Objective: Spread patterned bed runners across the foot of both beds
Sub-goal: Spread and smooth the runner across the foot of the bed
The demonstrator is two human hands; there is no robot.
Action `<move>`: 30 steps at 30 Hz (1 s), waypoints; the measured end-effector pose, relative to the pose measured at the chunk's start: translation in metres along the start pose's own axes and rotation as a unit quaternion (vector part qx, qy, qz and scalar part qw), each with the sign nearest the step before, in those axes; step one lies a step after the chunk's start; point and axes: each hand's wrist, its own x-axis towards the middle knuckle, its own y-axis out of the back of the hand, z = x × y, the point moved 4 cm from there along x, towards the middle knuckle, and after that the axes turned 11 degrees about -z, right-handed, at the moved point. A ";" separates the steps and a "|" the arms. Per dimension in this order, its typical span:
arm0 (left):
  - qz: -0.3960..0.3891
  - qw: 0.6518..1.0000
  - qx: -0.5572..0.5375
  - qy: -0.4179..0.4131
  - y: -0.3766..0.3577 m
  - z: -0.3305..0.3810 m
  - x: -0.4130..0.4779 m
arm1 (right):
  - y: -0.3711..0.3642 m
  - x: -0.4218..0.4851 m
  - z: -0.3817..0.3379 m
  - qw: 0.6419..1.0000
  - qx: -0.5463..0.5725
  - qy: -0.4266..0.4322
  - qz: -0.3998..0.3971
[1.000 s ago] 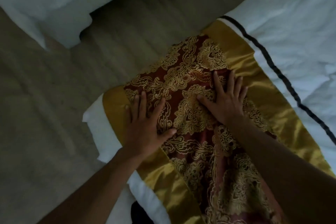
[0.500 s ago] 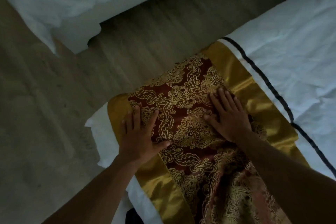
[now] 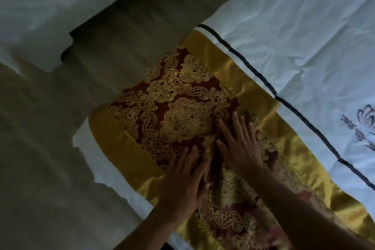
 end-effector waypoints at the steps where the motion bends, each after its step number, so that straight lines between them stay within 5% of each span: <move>1: -0.017 1.000 0.011 0.006 -0.011 0.004 -0.003 | -0.009 -0.016 0.017 1.000 0.003 -0.027 -0.013; 7: -0.091 0.992 0.070 0.046 -0.039 -0.012 0.004 | -0.088 -0.163 0.148 0.967 0.020 -0.215 -0.135; 11: -0.073 0.992 0.095 0.050 -0.037 -0.003 0.006 | -0.118 -0.219 0.192 0.925 0.051 -0.317 -0.201; 14: -0.038 0.996 0.074 0.021 -0.037 0.016 -0.009 | -0.088 -0.208 0.191 0.930 0.123 -0.343 -0.044; 16: 0.003 0.994 0.052 -0.093 -0.040 0.037 -0.027 | -0.063 -0.191 0.190 0.917 0.187 -0.350 0.042; 20: -0.083 0.950 0.054 -0.297 -0.066 0.069 -0.066 | -0.058 -0.160 0.198 0.843 0.417 -0.340 0.009; 24: -0.173 0.940 0.066 -0.286 -0.089 0.066 -0.081 | -0.063 -0.154 0.204 0.835 0.437 -0.334 0.003; 28: -0.159 0.947 0.064 -0.271 -0.092 0.061 -0.079 | -0.077 -0.167 0.204 0.823 0.448 -0.344 0.055; 30: -0.148 0.952 0.030 -0.266 -0.092 0.060 -0.076 | -0.084 -0.174 0.205 0.787 0.496 -0.362 0.056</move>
